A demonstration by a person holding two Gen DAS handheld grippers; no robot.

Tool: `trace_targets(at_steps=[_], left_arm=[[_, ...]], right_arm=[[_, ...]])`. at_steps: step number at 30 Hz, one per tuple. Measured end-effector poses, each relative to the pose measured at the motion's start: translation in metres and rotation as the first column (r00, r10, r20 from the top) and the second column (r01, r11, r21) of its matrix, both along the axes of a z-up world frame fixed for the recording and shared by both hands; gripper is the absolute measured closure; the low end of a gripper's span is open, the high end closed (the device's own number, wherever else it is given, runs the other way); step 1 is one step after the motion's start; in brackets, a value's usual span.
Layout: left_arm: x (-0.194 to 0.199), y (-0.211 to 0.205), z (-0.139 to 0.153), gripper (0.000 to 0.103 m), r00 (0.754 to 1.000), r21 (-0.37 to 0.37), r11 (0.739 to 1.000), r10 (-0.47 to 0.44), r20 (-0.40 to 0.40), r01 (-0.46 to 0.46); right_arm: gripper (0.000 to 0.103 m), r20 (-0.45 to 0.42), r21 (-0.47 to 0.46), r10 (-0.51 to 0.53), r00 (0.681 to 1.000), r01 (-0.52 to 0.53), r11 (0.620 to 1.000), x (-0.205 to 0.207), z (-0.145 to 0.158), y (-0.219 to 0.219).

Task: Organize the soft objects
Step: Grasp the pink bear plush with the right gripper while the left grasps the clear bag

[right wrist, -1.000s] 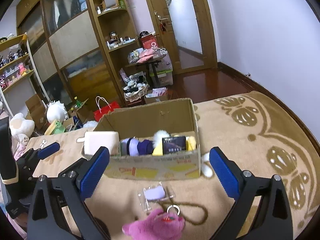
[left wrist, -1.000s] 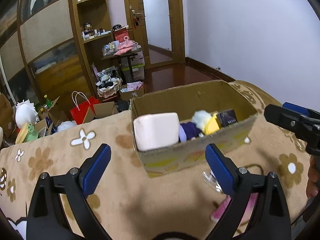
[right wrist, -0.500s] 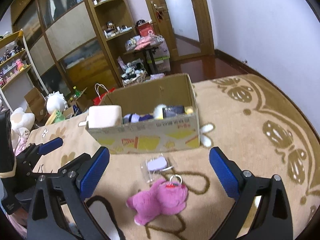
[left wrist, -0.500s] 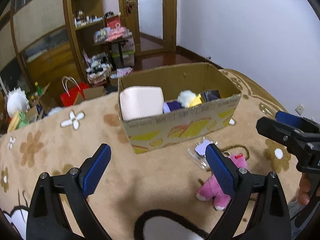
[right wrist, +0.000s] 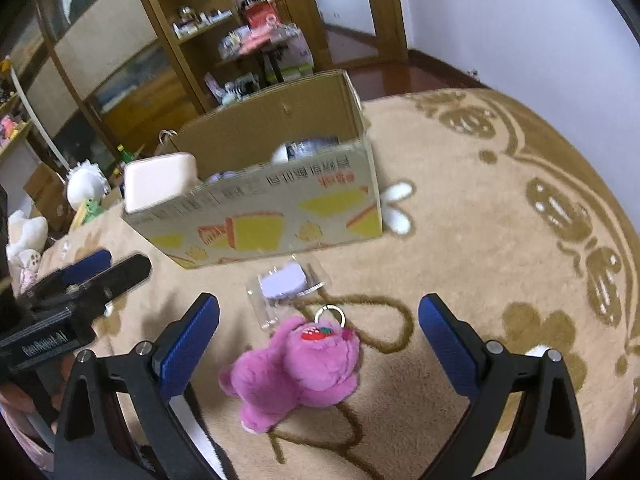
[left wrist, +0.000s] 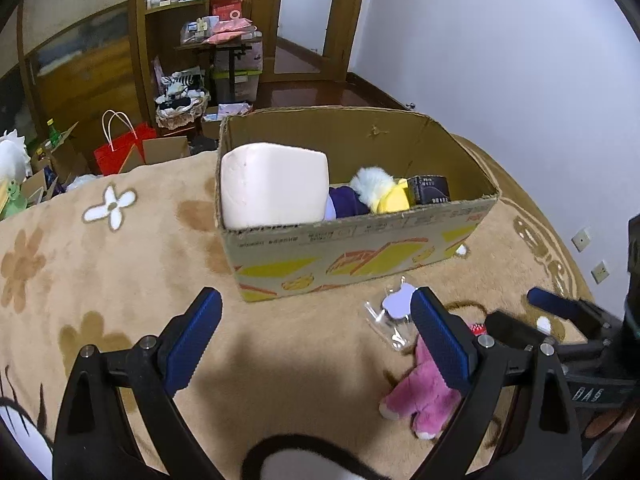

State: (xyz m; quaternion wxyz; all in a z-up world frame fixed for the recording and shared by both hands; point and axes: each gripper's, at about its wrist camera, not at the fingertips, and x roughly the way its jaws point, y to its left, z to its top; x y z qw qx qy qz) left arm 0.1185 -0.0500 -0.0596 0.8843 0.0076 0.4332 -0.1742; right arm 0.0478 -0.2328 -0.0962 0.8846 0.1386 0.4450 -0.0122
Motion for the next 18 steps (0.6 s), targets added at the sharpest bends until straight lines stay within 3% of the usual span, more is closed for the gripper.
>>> trace_targets(at_steps=[18], left_arm=[[0.032,-0.047,-0.051,0.008,0.971,0.013,0.983,-0.18,-0.156,0.184]], right_arm=[[0.0,-0.205,0.048,0.111,0.972,-0.103,0.994,0.025,-0.071,0.033]])
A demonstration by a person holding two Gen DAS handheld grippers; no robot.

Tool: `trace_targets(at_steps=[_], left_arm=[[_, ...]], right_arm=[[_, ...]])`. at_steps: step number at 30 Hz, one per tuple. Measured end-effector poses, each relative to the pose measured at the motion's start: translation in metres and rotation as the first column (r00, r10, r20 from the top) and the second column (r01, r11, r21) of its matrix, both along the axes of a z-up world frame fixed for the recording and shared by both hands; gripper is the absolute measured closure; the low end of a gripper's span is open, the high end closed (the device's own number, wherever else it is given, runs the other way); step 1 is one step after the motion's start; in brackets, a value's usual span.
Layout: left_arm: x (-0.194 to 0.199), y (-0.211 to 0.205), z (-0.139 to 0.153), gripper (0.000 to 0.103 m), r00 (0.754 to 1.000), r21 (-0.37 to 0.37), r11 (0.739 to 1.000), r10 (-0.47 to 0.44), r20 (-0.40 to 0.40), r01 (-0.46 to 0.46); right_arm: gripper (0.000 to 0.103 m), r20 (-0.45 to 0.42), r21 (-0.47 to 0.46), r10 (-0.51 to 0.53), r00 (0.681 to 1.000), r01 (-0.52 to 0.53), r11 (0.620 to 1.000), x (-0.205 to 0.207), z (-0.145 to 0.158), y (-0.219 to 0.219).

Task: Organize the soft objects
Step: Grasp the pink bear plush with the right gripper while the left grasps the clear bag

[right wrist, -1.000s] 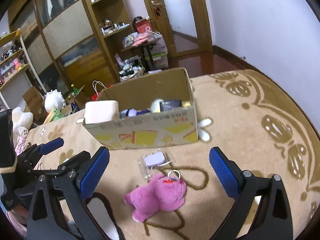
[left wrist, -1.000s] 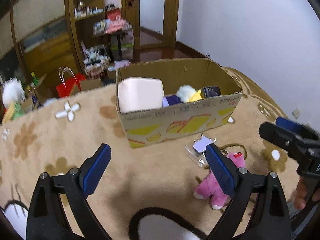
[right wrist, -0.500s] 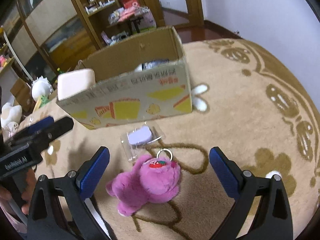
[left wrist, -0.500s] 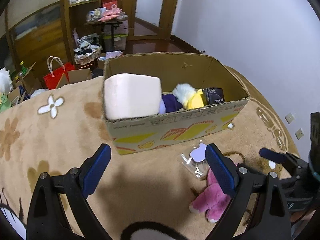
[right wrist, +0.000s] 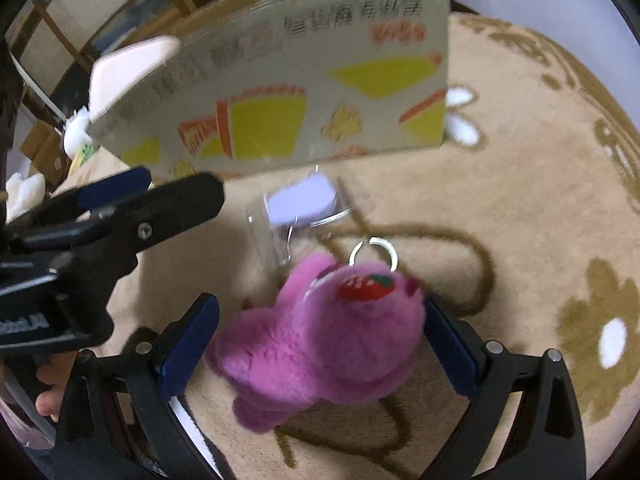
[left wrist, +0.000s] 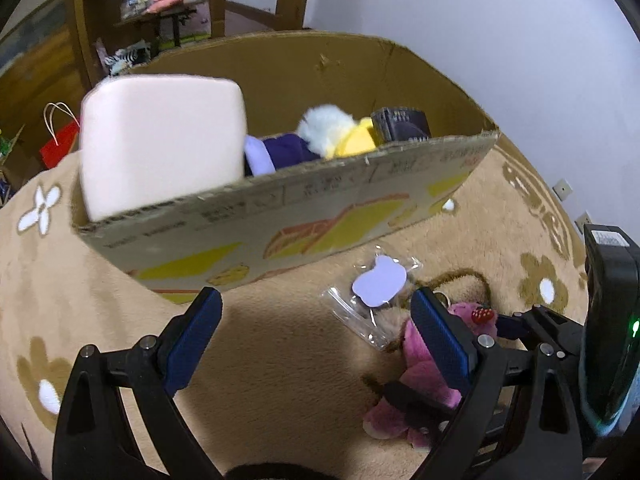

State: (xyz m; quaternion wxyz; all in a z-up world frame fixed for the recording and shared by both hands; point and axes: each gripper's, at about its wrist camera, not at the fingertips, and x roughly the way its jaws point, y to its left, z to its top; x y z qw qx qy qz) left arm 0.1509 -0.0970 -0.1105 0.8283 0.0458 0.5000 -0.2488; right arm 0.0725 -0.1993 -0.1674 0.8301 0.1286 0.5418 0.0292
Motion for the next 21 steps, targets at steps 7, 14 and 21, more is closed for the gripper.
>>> trace_targets(at_steps=[7,14,21], left_arm=[[0.002,-0.01,-0.014,0.008,0.998,0.009,0.999,-0.045,-0.035,0.045],[0.005,-0.021,-0.024,0.008,0.994,-0.001,0.996,-0.095,-0.056,0.095],[0.007,-0.038,-0.035,0.012,0.989,0.006,0.991,-0.132,-0.065,0.132]], right_arm=[[0.014,0.007,-0.063,0.037,0.999,-0.037,0.997,0.0,-0.003,0.01],[0.016,0.02,-0.059,0.044,0.999,-0.043,0.997,-0.006,0.003,0.004],[0.016,0.006,-0.116,0.051,0.999,-0.05,0.992,-0.013,0.011,-0.005]])
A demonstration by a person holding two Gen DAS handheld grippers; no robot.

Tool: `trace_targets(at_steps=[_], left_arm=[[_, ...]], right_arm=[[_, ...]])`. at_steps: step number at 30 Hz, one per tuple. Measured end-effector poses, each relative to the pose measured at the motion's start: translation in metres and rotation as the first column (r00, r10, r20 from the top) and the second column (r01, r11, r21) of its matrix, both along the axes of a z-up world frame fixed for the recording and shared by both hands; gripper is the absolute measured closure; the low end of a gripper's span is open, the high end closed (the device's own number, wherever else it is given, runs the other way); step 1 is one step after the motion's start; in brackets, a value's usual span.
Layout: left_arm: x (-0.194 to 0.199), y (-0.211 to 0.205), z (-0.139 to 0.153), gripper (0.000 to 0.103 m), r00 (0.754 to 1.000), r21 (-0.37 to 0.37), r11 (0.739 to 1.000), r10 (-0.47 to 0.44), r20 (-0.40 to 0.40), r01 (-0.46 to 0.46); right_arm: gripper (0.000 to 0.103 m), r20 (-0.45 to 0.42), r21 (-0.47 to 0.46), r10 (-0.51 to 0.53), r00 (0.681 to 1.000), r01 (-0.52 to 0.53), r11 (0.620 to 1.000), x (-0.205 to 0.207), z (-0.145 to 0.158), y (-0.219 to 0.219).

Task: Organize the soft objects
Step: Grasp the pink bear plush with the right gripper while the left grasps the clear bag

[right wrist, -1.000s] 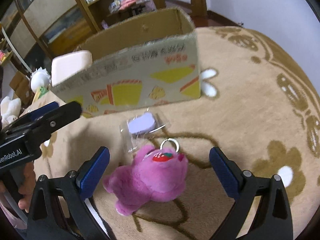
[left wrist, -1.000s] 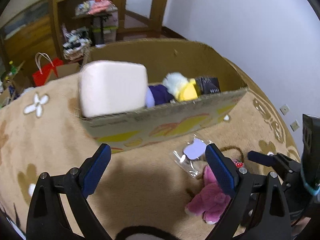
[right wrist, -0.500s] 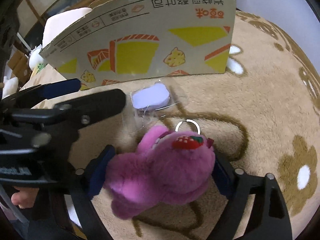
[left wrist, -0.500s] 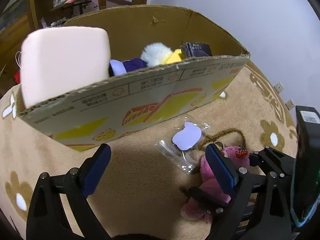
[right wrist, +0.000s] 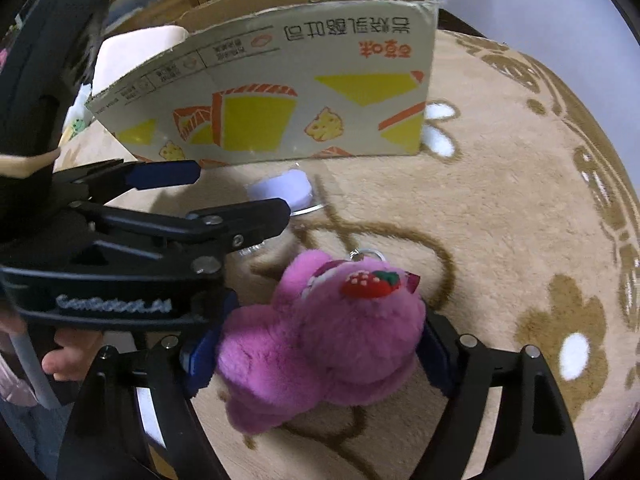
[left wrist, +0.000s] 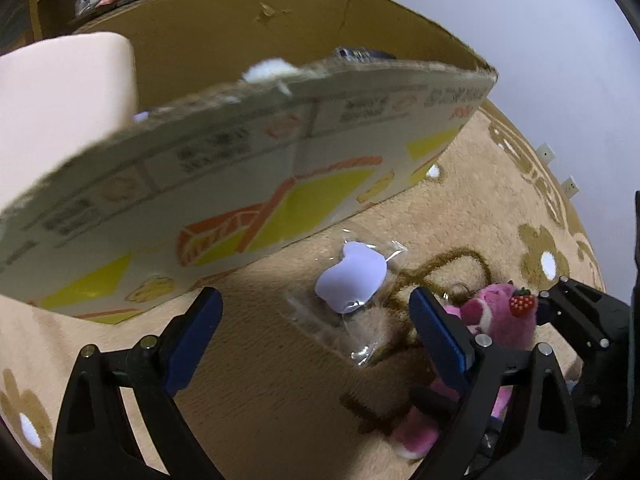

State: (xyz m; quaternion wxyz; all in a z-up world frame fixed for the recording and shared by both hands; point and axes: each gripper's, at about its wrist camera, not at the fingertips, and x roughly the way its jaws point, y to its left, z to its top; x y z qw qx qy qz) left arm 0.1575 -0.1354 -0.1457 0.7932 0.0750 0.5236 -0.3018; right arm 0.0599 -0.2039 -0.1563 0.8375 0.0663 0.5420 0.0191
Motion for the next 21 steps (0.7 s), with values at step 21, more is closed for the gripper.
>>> trace_targets(at_steps=[21], left_arm=[[-0.007,-0.032,-0.017,0.034,0.998,0.081,0.997,-0.013,0.066,0.008]], right_arm=[[0.016,-0.033,0.009,-0.01,0.999,0.01,1.0,0.007,-0.016,-0.015]])
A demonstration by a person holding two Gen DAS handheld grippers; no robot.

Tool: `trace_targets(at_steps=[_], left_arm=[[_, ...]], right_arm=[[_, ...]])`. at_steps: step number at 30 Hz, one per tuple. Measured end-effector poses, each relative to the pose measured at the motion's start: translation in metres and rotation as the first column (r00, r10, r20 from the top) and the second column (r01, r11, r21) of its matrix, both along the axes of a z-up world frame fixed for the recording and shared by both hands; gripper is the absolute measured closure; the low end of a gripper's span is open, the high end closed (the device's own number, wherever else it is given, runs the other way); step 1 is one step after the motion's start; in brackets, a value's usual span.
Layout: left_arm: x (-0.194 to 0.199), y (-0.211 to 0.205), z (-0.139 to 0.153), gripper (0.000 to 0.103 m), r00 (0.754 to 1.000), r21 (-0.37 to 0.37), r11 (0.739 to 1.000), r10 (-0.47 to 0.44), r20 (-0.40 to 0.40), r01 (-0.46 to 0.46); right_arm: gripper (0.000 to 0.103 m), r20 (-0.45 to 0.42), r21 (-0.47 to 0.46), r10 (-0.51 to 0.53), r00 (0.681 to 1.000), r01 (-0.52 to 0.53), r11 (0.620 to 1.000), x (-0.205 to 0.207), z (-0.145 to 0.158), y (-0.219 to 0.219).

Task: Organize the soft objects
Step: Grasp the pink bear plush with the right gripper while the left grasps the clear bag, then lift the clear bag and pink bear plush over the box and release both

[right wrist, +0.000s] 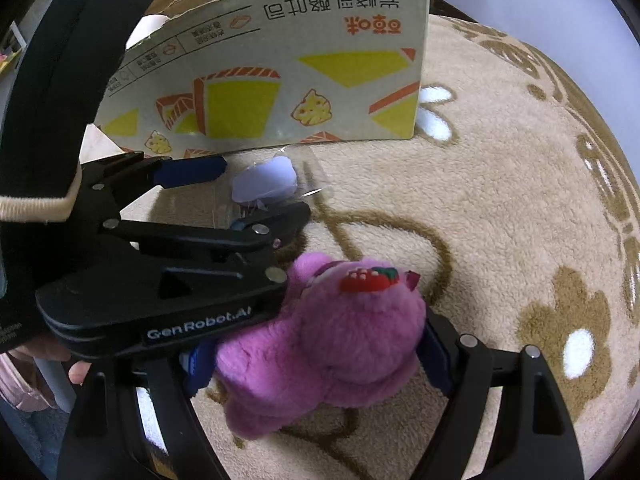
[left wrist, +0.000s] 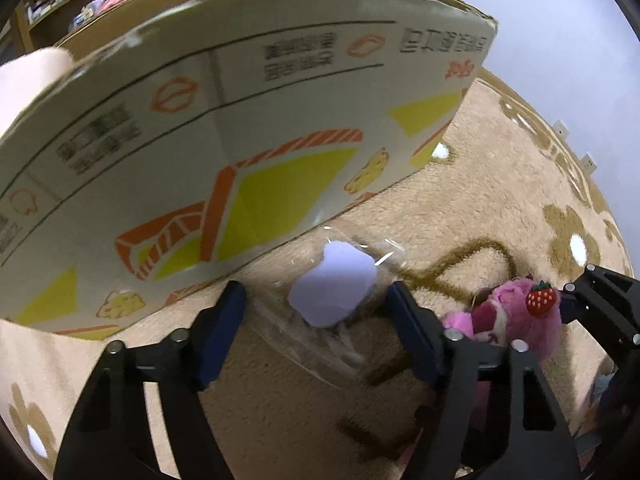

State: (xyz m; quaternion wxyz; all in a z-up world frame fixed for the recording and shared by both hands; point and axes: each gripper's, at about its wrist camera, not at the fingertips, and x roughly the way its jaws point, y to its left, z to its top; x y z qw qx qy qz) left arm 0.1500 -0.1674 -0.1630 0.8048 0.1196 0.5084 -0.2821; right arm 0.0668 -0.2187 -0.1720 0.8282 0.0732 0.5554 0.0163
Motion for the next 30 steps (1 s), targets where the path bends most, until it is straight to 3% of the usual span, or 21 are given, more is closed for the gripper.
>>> trace_targets(at_steps=[17,24,30], left_arm=[[-0.008,0.017,0.007,0.047,0.999,0.008,0.999,0.038,-0.001,-0.038],[-0.028,0.029,0.016,0.047,0.997,0.053,0.997,0.049,0.056,-0.052],[-0.05,0.046,0.046,0.047,0.975,0.077,0.99,0.097,0.198,-0.114]], right_arm=[[0.016,0.03,-0.042,-0.01,0.999,0.011,0.999,-0.013,0.021,-0.001],[0.016,0.102,-0.033,-0.045,0.994,0.049,0.998,-0.021,0.042,-0.011],[0.016,0.201,-0.03,-0.066,0.977,0.074,0.997,-0.029,0.067,-0.016]])
